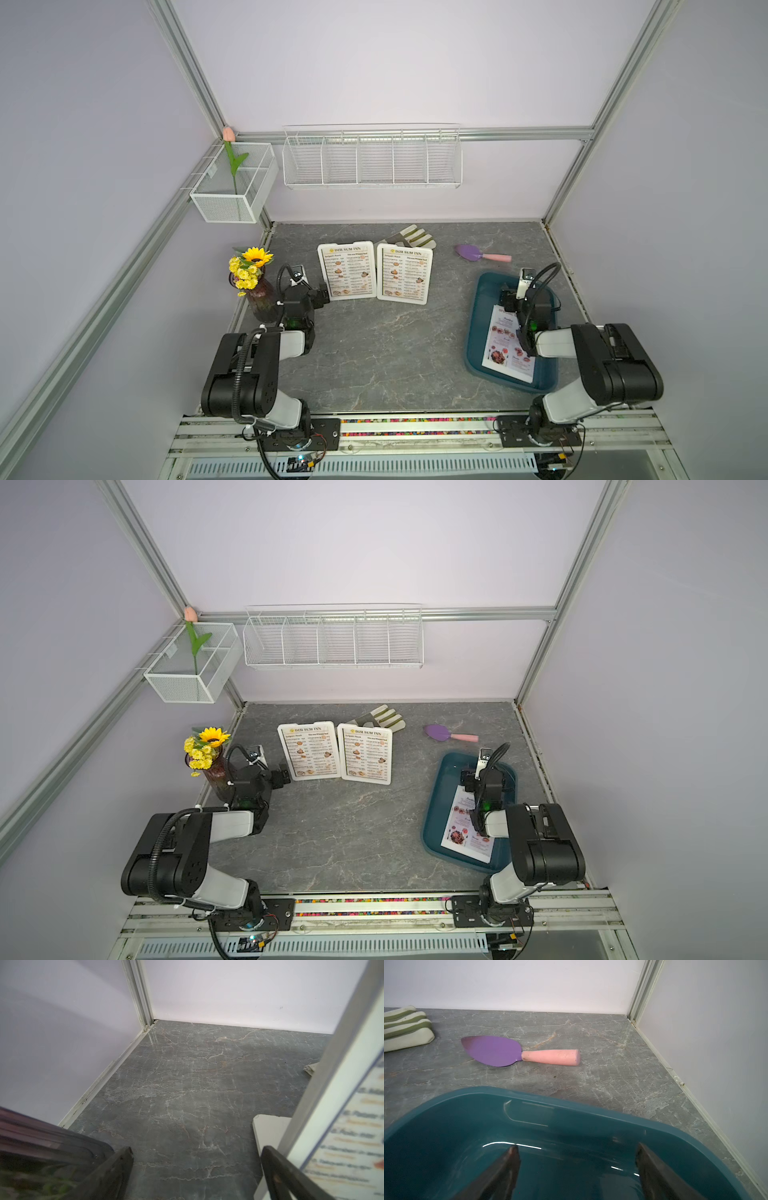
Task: Replace the menus in the menu holders
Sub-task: Adjust the menu holder at the center of the board.
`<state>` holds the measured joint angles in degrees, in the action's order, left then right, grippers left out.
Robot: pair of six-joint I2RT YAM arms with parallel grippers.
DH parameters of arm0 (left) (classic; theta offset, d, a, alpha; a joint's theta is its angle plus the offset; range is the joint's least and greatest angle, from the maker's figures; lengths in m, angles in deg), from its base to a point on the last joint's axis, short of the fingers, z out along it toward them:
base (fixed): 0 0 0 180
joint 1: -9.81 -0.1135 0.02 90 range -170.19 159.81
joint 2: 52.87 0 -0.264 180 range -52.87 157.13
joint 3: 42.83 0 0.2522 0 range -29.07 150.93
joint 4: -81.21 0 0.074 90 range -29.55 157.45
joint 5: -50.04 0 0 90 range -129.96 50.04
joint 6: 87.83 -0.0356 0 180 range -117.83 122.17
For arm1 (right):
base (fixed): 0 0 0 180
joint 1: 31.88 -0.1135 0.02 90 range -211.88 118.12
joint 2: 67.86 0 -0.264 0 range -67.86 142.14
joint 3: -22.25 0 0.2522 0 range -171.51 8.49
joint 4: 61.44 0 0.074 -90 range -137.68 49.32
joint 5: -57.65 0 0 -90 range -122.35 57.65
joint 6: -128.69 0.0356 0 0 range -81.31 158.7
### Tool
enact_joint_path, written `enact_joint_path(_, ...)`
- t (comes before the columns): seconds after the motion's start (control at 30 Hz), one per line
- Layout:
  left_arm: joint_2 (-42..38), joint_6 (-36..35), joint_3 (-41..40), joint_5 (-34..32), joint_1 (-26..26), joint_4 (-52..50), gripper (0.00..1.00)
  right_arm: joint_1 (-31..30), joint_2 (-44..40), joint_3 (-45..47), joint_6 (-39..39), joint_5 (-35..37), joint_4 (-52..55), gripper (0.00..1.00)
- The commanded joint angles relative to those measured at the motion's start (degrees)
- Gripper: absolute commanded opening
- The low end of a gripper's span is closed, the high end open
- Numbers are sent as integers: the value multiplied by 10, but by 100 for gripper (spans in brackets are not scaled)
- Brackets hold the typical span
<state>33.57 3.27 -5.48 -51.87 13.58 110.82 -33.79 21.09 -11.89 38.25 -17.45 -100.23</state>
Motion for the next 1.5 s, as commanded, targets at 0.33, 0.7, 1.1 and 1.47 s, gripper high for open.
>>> enact_joint_path(0.33,3,-4,12,6,-1,2,98,2,-6,-4,-3,-7,-8,89)
enact_joint_path(0.7,-34,15,65,44,-29,-115,100,3,-16,-9,-4,-12,1,90)
enact_joint_path(1.1,-130,87,280,-12,-28,-532,99,-16,-156,-225,-45,-291,421,89)
enact_joint_path(1.47,-186,180,348,-7,35,-801,99,-94,-70,-277,-15,-454,389,91)
